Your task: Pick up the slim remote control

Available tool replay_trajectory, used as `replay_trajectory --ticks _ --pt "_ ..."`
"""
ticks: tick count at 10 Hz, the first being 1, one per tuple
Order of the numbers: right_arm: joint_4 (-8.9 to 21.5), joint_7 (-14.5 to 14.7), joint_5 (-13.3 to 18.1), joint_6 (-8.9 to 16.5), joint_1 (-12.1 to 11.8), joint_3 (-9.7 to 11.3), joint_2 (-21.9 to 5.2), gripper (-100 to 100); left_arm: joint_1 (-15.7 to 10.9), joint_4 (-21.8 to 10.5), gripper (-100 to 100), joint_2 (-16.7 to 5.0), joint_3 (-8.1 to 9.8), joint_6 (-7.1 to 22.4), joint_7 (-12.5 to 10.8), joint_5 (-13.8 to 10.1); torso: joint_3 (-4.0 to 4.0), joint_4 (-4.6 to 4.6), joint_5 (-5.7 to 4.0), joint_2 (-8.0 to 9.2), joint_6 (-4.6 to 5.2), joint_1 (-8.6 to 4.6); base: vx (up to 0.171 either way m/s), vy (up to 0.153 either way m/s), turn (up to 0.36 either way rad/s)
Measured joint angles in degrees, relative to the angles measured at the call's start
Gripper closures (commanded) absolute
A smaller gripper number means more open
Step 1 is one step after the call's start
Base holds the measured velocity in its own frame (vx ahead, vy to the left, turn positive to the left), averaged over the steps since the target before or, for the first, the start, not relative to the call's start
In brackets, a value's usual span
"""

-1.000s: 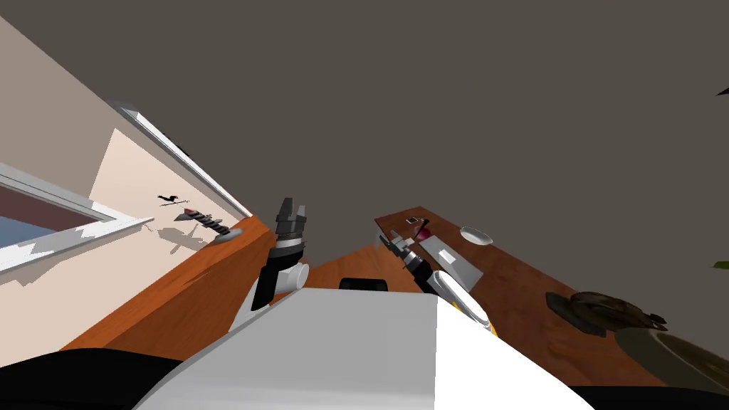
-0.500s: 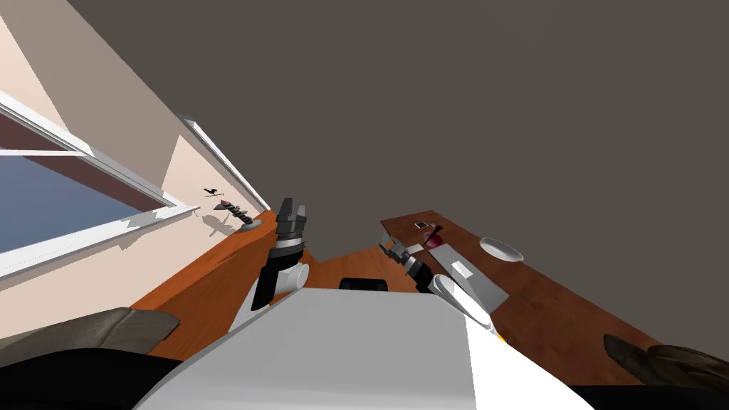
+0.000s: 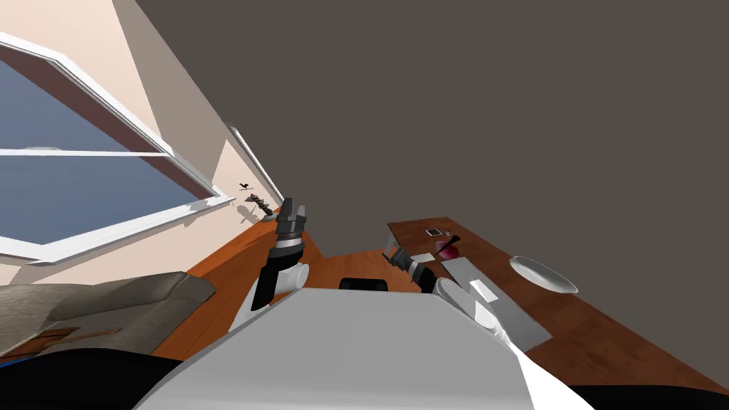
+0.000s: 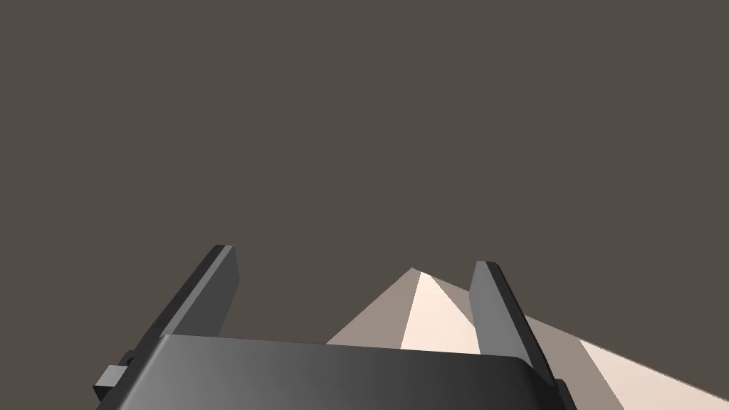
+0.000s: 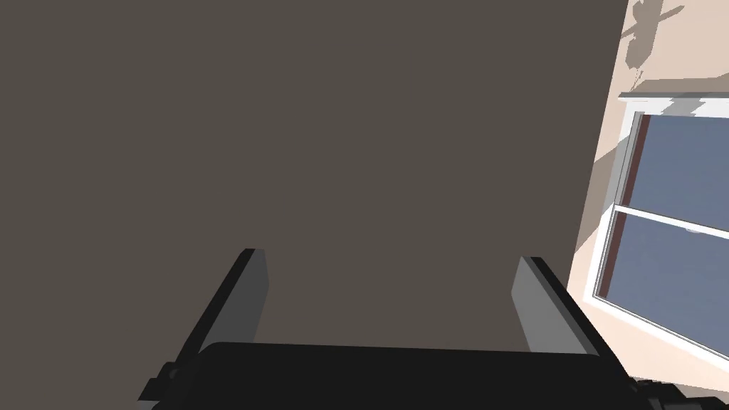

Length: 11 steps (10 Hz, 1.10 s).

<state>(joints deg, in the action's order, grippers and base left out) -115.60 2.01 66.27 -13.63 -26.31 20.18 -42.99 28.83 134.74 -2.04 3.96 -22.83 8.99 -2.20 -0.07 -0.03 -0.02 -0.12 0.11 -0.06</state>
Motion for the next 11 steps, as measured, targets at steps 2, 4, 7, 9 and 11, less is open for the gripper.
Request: replay_trajectory --ticks 2,4,7,9,11 --pt "2.7 1.6 1.5 -2.9 -1.0 -1.4 0.0 -100 0.0 0.0 0 0.0 -0.01 0.0 0.0 0.0 0.02 0.01 0.02 0.03 -0.05 0.05 0.021 -0.005 0.247" --pt "3.8 1.0 4.6 -3.0 -1.8 -0.5 -2.5 -100 0.0 0.0 0 0.0 0.0 0.0 0.0 0.0 0.01 0.0 0.01 0.01 -0.04 0.01 0.025 -0.017 0.214" --pt "6.6 -0.4 9.6 -3.5 -1.7 0.9 -5.9 -100 0.0 0.0 0 0.0 0.0 0.0 0.0 0.0 -0.02 0.0 0.01 -0.03 0.0 0.0 0.034 -0.018 0.23" --pt "8.5 -0.8 12.0 -4.6 -2.7 0.6 -8.2 -100 0.0 0.0 0 0.0 0.0 0.0 0.0 0.0 -0.01 0.0 0.0 -0.02 0.02 -0.01 0.026 -0.021 0.196" --pt "10.5 -1.3 15.2 -5.2 -3.3 1.5 -10.2 -100 0.0 0.0 0 0.0 0.01 0.0 0.0 0.0 0.0 0.0 0.0 -0.01 0.01 0.0 0.026 -0.023 0.196"
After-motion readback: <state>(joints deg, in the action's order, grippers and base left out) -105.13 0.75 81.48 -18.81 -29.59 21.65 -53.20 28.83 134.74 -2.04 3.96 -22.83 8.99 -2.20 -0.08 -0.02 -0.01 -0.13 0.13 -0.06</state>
